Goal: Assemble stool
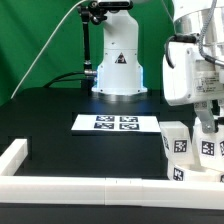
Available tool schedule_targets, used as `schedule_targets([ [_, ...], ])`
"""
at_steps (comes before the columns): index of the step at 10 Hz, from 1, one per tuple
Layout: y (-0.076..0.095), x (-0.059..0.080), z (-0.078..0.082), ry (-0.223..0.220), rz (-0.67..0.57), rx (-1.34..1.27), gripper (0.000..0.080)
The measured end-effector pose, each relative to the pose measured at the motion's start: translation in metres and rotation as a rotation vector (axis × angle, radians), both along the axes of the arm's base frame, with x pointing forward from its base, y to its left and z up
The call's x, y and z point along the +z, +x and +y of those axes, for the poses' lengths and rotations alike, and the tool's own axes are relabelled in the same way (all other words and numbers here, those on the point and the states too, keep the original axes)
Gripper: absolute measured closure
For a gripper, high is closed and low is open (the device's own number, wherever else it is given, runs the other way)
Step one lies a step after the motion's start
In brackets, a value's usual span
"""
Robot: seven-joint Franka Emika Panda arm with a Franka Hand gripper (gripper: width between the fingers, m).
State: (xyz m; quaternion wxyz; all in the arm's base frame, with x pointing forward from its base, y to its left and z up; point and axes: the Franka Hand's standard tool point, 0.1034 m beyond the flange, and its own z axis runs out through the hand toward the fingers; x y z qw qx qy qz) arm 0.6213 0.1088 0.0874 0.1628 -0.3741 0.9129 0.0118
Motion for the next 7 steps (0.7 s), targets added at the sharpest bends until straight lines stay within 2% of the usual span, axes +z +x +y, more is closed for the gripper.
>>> schedule_targets([
  [1,0.000,0.000,0.000,0.010,0.011,0.000,0.0463],
  [3,0.000,0.000,0.001,-0.002,0.005,0.037,0.0463],
  [4,0.000,0.000,0.001,-0.006,0.005,0.053,0.0300],
  [5,0.000,0.008,0.003,-0.006,0.011,0.120,0.0198],
  [6,0.002,0.021,0.008,0.009,-0.001,0.120,0.0162],
  [7,0.003,0.031,0.011,0.000,-0.035,0.182,0.0162],
])
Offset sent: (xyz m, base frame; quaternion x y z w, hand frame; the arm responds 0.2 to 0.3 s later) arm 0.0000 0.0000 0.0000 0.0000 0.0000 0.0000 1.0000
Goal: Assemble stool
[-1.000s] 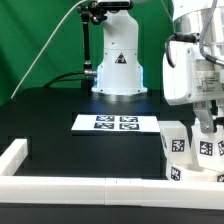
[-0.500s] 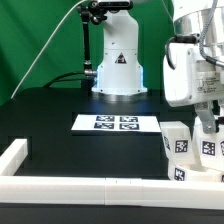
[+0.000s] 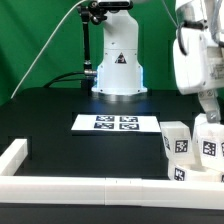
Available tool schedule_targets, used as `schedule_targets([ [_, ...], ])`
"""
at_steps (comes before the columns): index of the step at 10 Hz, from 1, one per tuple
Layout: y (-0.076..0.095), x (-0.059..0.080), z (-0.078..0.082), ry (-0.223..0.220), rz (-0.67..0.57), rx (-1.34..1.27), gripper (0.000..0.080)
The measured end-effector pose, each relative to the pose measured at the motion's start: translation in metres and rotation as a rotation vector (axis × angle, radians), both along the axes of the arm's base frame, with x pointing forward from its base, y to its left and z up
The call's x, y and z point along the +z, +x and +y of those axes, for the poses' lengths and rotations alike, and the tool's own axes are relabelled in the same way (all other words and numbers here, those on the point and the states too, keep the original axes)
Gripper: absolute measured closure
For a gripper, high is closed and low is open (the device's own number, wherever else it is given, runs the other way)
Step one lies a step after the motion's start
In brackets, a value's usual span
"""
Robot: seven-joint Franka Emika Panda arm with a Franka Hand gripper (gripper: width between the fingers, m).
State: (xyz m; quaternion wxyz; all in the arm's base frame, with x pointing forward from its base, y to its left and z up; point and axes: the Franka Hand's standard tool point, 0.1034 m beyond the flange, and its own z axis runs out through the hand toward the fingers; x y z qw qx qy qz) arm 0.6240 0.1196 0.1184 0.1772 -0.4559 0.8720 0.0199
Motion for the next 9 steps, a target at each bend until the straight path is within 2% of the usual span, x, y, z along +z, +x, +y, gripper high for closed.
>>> schedule_targets([
  [1,0.000,0.009,0.001,-0.008,-0.044,0.052,0.0152],
  [4,-0.001,0.005,-0.001,-0.086,-0.072,0.267,0.0150],
  [6,-0.007,0.003,0.009,-0.216,-0.019,0.661,0.0150],
  [7,-0.006,0.004,0.015,-0.262,-0.009,0.832,0.0150],
  [9,-0.003,0.002,0.017,-0.285,-0.022,0.962,0.0150],
])
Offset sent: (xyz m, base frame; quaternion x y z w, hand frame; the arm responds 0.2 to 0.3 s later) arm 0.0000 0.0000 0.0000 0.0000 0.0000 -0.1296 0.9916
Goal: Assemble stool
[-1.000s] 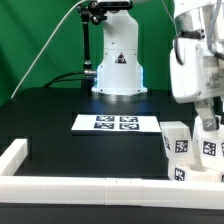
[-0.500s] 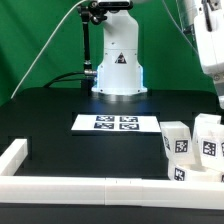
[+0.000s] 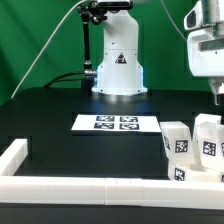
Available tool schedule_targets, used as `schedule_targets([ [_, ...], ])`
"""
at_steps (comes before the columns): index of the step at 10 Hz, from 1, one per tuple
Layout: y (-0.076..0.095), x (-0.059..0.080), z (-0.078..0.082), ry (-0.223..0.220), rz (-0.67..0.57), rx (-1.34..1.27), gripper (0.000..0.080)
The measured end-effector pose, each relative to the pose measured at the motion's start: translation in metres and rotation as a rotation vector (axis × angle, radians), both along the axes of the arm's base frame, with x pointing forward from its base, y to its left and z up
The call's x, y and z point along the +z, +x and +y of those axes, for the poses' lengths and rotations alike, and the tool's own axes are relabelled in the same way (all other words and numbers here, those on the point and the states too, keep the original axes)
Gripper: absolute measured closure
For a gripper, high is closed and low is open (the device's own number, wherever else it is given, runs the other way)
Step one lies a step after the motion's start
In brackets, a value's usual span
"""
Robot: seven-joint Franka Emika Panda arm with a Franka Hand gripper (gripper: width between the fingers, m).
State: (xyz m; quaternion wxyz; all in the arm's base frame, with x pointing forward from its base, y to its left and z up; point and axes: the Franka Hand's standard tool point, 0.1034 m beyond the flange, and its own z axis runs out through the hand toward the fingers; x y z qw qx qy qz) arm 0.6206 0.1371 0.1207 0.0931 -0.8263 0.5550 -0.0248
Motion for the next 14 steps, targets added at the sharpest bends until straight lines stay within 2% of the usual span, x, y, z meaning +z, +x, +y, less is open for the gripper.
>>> schedule_targets([
  [5,0.000,-0.001,-0.005,-0.059,-0.042,0.348,0.0150],
  [7,0.005,-0.003,-0.009,-0.191,-0.089,0.695,0.0150],
  [8,0.006,-0.003,-0.009,-0.224,-0.100,0.815,0.0150],
  [14,0.009,-0.004,-0.017,-0.296,-0.121,1.214,0.0150],
])
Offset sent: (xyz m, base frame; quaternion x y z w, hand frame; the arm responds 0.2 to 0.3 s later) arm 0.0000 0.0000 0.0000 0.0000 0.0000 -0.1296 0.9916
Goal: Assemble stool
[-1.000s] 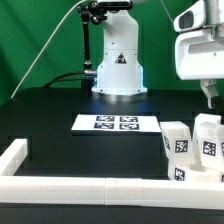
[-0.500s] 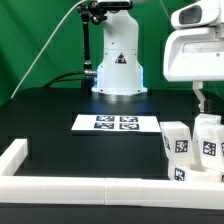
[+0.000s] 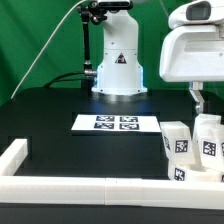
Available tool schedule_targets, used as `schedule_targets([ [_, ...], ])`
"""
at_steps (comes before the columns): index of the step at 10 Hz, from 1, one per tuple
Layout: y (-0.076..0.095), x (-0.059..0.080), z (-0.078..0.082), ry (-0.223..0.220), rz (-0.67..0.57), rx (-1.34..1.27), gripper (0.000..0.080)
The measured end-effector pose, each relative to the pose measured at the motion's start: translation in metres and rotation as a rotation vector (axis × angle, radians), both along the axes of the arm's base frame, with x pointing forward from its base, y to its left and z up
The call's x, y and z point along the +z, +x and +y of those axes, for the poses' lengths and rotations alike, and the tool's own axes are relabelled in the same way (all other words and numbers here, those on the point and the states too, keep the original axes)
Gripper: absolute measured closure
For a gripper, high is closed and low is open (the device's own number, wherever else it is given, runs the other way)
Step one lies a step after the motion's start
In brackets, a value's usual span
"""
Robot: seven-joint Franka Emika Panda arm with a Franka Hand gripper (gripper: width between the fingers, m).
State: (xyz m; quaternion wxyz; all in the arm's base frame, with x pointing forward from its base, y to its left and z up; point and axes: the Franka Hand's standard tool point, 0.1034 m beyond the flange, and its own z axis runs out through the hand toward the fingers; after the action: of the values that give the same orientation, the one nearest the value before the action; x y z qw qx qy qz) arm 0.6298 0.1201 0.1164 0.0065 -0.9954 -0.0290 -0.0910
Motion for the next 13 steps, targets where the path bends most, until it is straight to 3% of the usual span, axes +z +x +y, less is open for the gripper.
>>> schedule_targets([
  [4,0.001,-0.003,-0.002,-0.073,-0.018,0.316,0.0150],
  [7,-0.004,-0.005,-0.002,-0.069,0.029,0.308,0.0150],
  [9,-0.009,-0.007,-0.003,-0.082,0.158,0.344,0.0150],
  [11,-0.003,-0.009,-0.004,-0.097,0.235,0.367,0.0150],
  [13,0.007,-0.011,-0.005,-0.104,0.198,0.380,0.0150],
])
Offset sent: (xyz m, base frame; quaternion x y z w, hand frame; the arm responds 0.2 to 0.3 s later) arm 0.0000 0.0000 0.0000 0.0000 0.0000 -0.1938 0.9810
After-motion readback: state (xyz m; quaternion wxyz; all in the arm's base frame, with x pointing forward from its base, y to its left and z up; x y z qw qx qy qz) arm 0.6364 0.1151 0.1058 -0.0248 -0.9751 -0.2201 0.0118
